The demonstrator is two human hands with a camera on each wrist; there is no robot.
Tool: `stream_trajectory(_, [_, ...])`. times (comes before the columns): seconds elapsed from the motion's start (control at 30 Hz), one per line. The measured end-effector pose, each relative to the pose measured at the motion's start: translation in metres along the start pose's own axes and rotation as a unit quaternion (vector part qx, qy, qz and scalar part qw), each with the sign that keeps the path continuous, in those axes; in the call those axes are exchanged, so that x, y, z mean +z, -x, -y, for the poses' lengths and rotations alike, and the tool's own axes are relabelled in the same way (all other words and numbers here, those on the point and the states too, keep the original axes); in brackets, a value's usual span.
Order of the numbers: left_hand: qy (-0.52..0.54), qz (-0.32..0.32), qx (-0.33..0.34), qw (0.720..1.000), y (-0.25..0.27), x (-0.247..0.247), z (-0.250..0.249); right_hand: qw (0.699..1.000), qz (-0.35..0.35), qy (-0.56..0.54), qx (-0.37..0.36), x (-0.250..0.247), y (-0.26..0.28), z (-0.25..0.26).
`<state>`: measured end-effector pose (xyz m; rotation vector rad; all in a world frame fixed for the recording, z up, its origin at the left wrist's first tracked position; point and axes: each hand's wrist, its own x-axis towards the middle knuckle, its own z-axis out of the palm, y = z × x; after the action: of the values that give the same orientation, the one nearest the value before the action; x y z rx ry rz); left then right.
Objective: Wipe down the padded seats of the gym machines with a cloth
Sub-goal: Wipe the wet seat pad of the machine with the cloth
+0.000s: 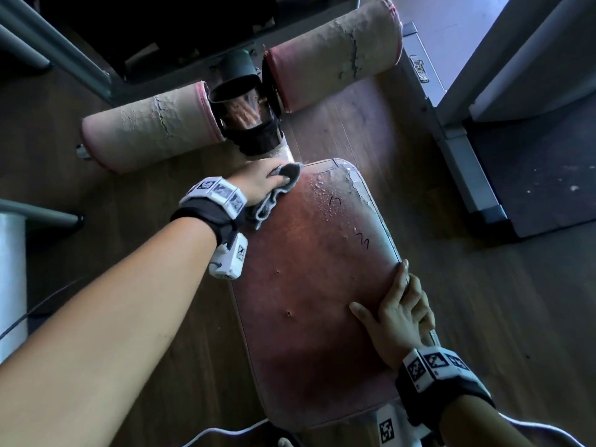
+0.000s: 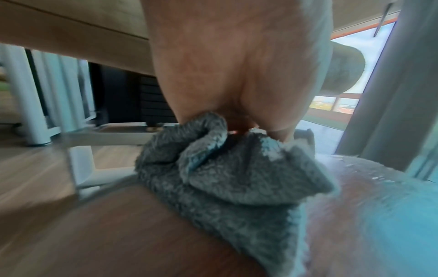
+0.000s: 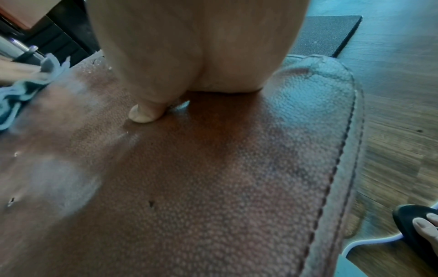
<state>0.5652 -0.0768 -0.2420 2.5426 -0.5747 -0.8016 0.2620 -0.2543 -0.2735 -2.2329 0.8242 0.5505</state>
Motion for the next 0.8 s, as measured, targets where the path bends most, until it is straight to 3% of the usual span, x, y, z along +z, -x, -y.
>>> stream_trajectory(0.2, [-0.061, 0.035, 0.039, 0.997, -0.045, 0.013, -0.062, 1.000, 0.007, 0.001, 0.001, -0.003, 0.002, 0.002])
stream_trajectory(0.47, [-0.003, 0.037, 0.007, 0.999, -0.030, 0.004, -0.025, 1.000, 0.023, -0.001, 0.015, -0.006, 0.003, 0.005])
stream_trajectory(0.8, [-0.049, 0.048, 0.025, 0.997, -0.044, 0.012, -0.081, 1.000, 0.014, 0.005, 0.008, -0.005, 0.002, 0.004])
